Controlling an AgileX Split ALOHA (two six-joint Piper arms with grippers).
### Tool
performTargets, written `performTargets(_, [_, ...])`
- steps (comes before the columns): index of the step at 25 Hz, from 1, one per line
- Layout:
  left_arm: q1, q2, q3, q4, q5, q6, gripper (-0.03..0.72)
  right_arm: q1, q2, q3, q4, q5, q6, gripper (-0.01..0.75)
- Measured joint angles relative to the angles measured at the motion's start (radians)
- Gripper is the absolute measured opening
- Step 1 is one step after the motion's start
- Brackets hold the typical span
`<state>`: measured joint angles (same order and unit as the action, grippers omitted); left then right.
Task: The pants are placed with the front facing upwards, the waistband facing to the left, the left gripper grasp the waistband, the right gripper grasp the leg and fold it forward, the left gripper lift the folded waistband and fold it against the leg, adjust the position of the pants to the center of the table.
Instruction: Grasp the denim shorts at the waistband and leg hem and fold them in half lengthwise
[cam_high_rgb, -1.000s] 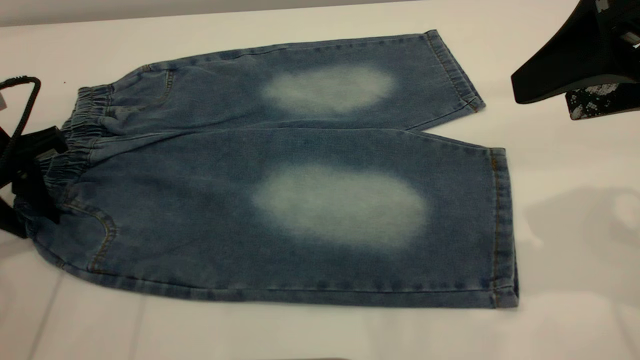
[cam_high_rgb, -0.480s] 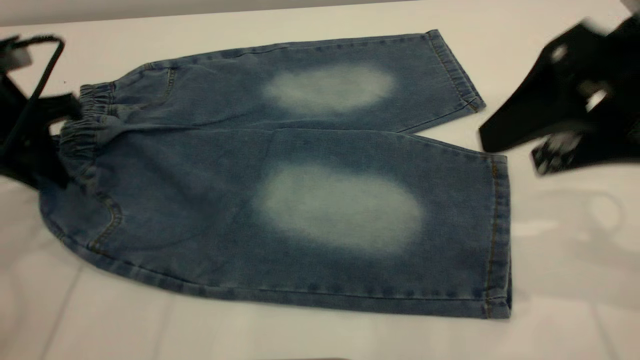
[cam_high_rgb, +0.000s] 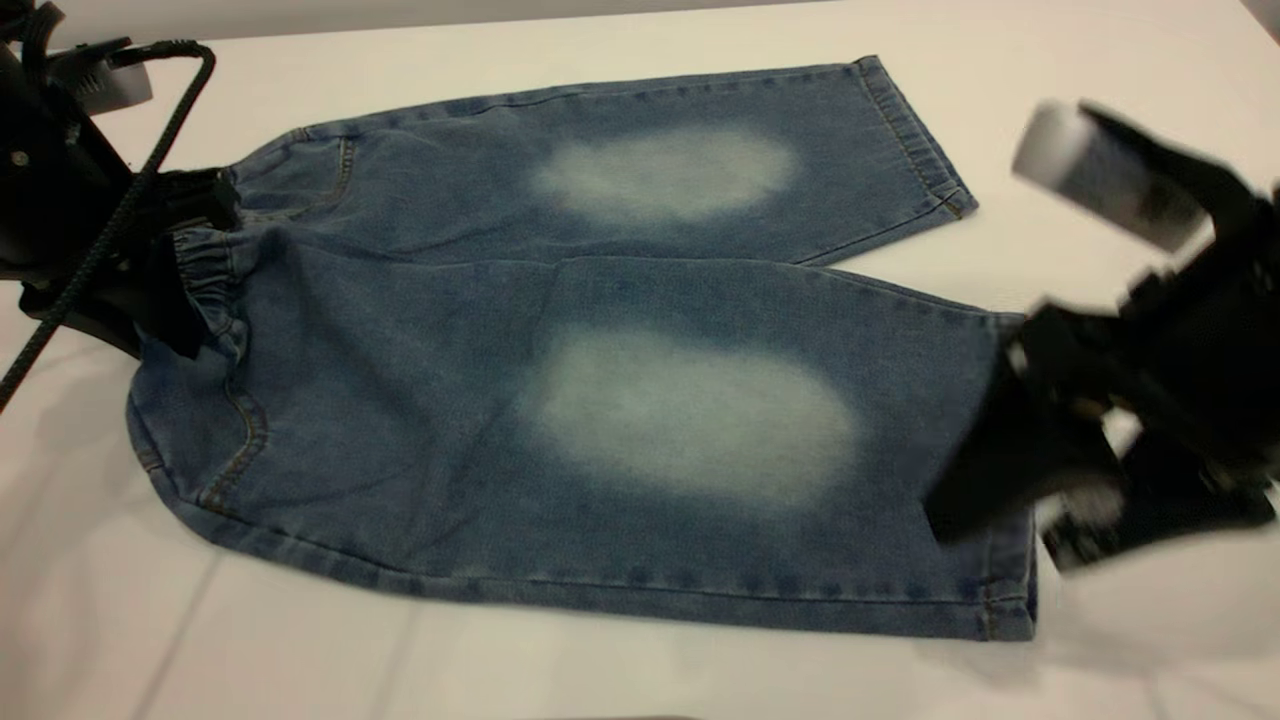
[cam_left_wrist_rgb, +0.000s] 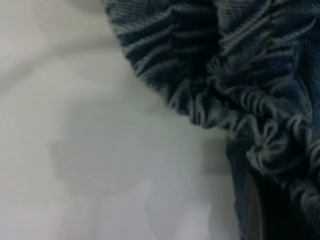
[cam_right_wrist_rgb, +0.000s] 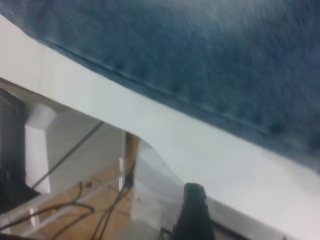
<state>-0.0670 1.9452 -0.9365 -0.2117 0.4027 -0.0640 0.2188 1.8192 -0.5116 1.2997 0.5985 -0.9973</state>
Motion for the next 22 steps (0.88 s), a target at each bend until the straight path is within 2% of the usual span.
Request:
performTargets(6, [-0.001,0.000,0.000,0.000,-0.011,0.003,0.091,0.000,0.089,0.042,0.002,-0.039,0.010,0.497])
performTargets(12, [-0.001,0.000,0.000,0.000,-0.018,0.020,0.091,0.000,0.174,0.042,0.204,-0.023,-0.191,0.497])
performTargets(22, [-0.001,0.000,0.000,0.000,-0.018,0.028,0.091,0.000,0.242,0.042,0.446,0.037,-0.414,0.497])
